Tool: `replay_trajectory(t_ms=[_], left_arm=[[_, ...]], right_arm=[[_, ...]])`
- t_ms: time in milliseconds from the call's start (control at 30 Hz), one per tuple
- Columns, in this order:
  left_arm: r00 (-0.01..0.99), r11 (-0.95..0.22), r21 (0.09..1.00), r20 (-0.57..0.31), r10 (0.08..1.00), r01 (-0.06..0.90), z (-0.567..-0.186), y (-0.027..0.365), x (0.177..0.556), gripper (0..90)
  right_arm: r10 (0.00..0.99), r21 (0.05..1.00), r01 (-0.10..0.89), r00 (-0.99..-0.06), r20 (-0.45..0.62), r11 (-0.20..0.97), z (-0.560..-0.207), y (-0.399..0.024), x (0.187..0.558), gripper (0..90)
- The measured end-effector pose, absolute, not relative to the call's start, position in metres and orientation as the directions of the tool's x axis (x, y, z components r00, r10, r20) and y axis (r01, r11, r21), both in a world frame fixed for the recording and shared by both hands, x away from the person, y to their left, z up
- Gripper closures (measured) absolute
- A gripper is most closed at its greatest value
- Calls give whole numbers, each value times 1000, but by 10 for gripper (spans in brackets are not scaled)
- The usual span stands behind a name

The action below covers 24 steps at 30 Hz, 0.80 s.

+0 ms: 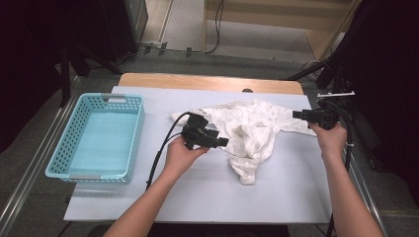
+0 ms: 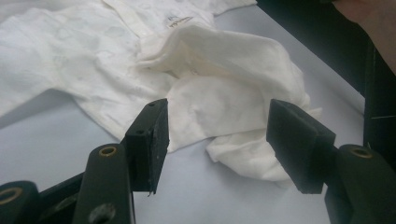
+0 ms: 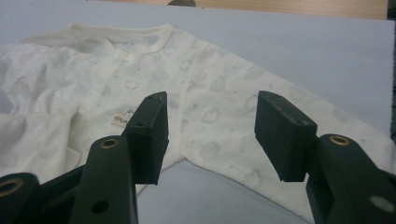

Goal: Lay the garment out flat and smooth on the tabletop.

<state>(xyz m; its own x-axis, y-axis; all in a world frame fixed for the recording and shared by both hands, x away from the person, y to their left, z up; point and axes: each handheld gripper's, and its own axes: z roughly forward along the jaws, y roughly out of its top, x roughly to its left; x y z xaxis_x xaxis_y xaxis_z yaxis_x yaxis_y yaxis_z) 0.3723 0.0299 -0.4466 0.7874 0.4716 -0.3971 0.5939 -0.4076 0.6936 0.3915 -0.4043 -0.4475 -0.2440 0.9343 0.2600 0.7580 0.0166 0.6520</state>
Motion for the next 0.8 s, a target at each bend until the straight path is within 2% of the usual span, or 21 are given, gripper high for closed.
replay_trajectory(t_ms=[300,600,800], left_arm=[[778,-418,690,-350,522,591,-449,42,387,388],[771,-443,673,-314,554,592,-452,50,403,388],[756,-424,671,-327,567,608,-455,59,416,394]], right_arm=[[918,644,764,-288,272,48,-462,-390,383,430],[908,653,754,-317,274,66,-461,-384,375,430],[903,642,761,-335,271,89,-466,-377,371,430]])
